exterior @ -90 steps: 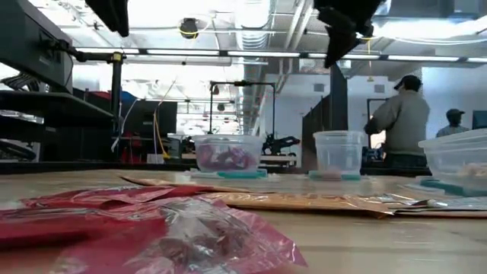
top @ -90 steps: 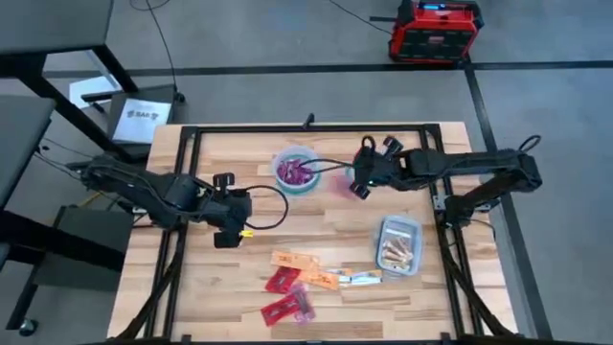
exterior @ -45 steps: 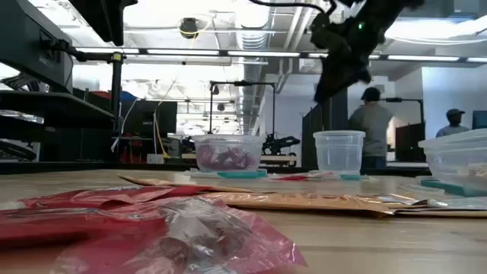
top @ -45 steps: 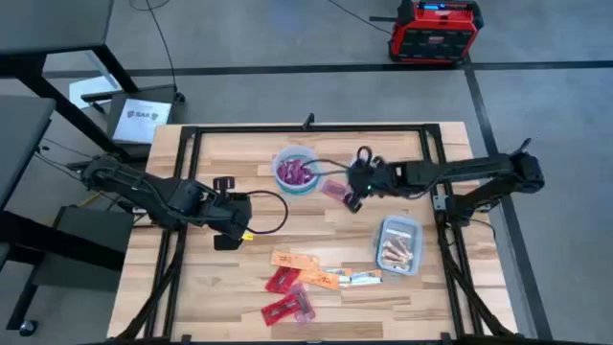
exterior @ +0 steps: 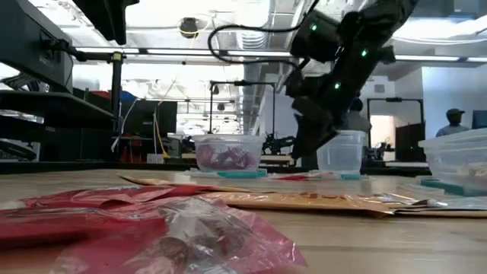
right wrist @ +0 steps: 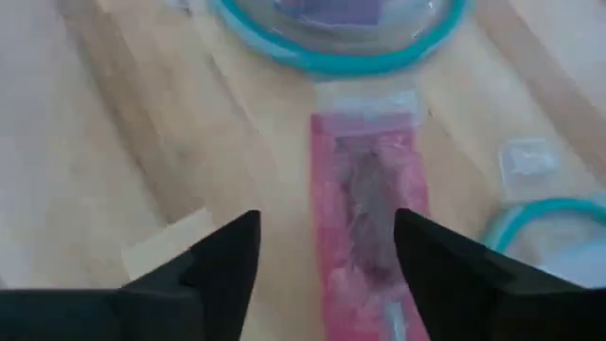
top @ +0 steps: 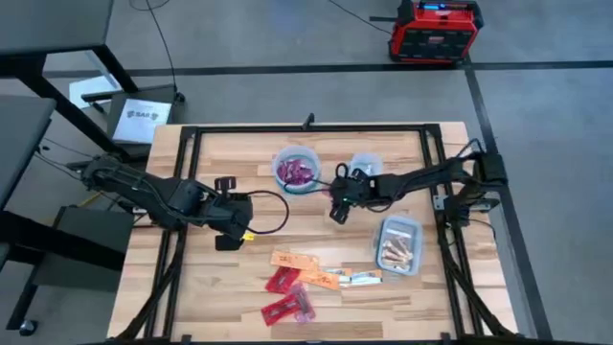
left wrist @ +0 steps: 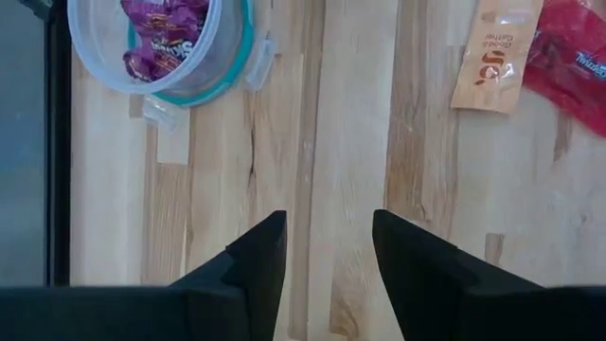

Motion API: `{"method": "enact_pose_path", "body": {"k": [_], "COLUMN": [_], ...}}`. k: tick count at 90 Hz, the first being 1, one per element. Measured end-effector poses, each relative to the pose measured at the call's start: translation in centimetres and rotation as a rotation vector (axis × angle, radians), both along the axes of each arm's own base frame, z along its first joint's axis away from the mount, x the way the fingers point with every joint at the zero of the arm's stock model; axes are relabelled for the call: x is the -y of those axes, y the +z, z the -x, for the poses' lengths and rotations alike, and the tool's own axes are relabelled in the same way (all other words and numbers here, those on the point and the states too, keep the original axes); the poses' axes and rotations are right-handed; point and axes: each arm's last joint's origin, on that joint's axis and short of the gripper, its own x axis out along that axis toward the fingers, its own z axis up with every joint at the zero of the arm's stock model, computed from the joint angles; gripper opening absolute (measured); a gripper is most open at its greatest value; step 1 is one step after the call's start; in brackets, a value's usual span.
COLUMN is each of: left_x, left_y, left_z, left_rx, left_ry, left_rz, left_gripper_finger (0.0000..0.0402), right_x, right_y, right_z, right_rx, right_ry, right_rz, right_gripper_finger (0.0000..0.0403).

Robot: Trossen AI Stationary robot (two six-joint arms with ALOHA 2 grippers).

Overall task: Sort candy
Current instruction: Put the red candy into the big circular transparent bin

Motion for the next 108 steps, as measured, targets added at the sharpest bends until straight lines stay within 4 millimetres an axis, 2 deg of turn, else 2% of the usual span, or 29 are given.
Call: {"method": "enact_pose_path", "body": {"k": [14,32,41,59,64,75,85,98,108], "left_x": [0.0,0.0,0.0,0.1,0.1,0.1,0.1,0.1,0.1], "left_y": [0.0,0.0,0.0,0.1,0.1,0.1,0.1,0.1,0.1], "left_z": [0.0,0.0,0.0,-0.2,-0.1,-0.1,-0.1,-0.2,-0.1], "left_rx": [-0.002,0.0,0.0,0.012,0.011,0.011,0.011,0.012,0.013], "left_ry": [-0.012,-0.013,-0.013,-0.02,-0.019,-0.018,-0.018,-0.016,-0.014], "left_rz": [-0.006,-0.006,-0.006,-0.004,-0.004,-0.004,-0.004,-0.002,-0.001], "left_gripper_finger": [0.0143,0.0143,0.0143,0.0143,0.0143,0.0143,0.0143,0.0143,0.0143], "right_x": [1.1,1.3,0.8,0.7,0.6,0.1,-0.7,-1.4,-1.3], "right_y": [-2.3,-3.2,-3.0,-2.2,-1.8,-0.2,2.8,7.1,9.1], "right_z": [0.0,-0.3,-0.4,-1.2,-1.4,-1.9,-1.8,-0.4,1.5], "right_rx": [-0.079,-0.094,-0.091,-0.108,-0.129,-0.185,-0.217,-0.177,-0.179], "right_ry": [-0.037,-0.032,-0.017,0.05,0.064,0.087,0.091,0.068,0.008], "right_rz": [-0.011,-0.037,-0.037,-0.074,-0.077,-0.077,-0.012,0.061,0.075], "right_gripper_finger": [0.0229,0.0198,0.0156,0.0032,0.0012,0.0006,0.0003,0.0001,0.0]}}
